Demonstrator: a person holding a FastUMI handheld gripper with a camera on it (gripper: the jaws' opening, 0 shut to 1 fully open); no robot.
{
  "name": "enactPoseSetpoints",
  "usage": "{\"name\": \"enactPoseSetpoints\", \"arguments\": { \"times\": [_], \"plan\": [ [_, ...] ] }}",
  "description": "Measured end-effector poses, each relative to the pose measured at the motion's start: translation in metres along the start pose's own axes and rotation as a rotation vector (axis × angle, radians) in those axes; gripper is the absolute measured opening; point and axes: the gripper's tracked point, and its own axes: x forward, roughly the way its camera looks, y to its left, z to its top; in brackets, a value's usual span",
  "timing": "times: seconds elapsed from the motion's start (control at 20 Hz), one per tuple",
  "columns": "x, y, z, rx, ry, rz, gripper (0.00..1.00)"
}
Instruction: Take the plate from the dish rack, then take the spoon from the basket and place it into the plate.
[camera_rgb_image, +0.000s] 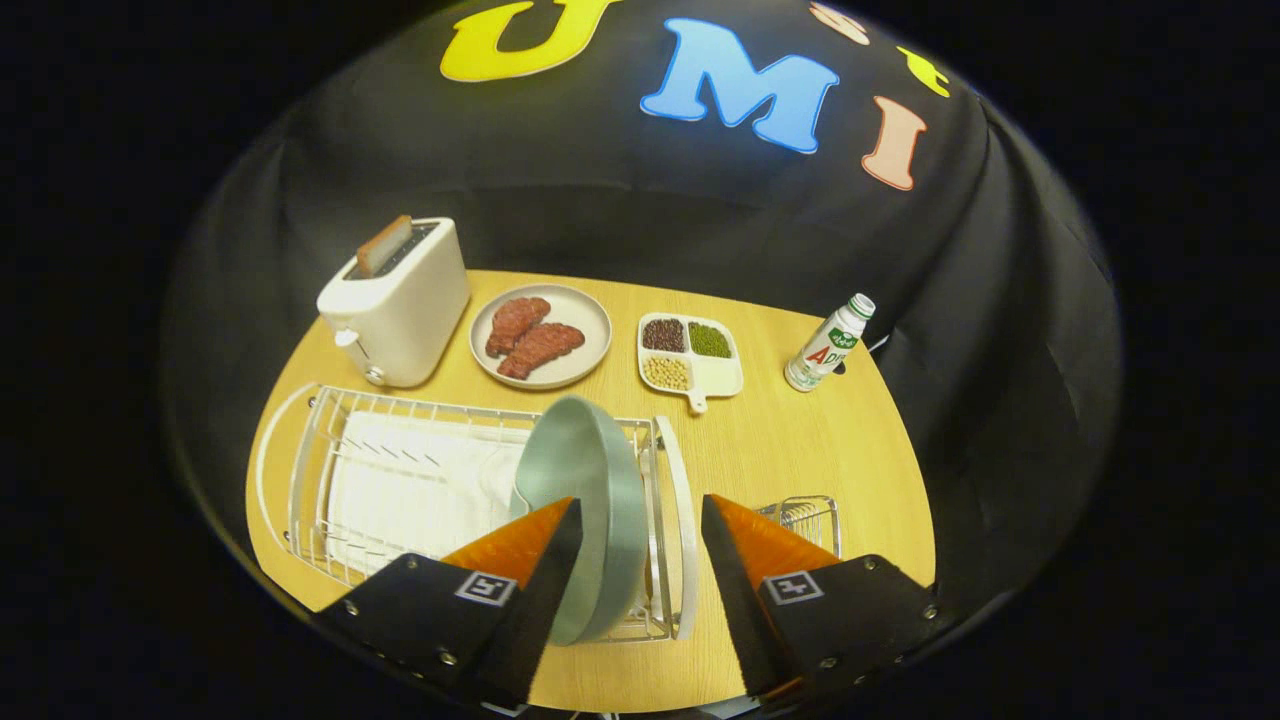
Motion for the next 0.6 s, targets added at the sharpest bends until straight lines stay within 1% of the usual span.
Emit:
{"name": "enactPoseSetpoints", "arguments": {
  "times": [0.05, 0.15, 0.2, 0.3, 0.5, 0.6],
  "plan": [
    [0.006, 0.002, -0.005, -0.001, 0.019, -0.023, 0.7],
    [0.018, 0.0, -0.014, -0.001, 0.051, -0.077, 0.57],
    [0.017, 0.003, -0.012, 0.0, 0.05, -0.097, 0.46],
    [0.007, 0.013, -0.004, -0.025, 0.034, -0.146, 0.34],
    [-0.012, 0.041, 0.014, -0.119, -0.032, -0.239, 0.18],
    [-0.02, 0.045, 0.026, -0.147, -0.08, -0.274, 0.18]
  ]
}}
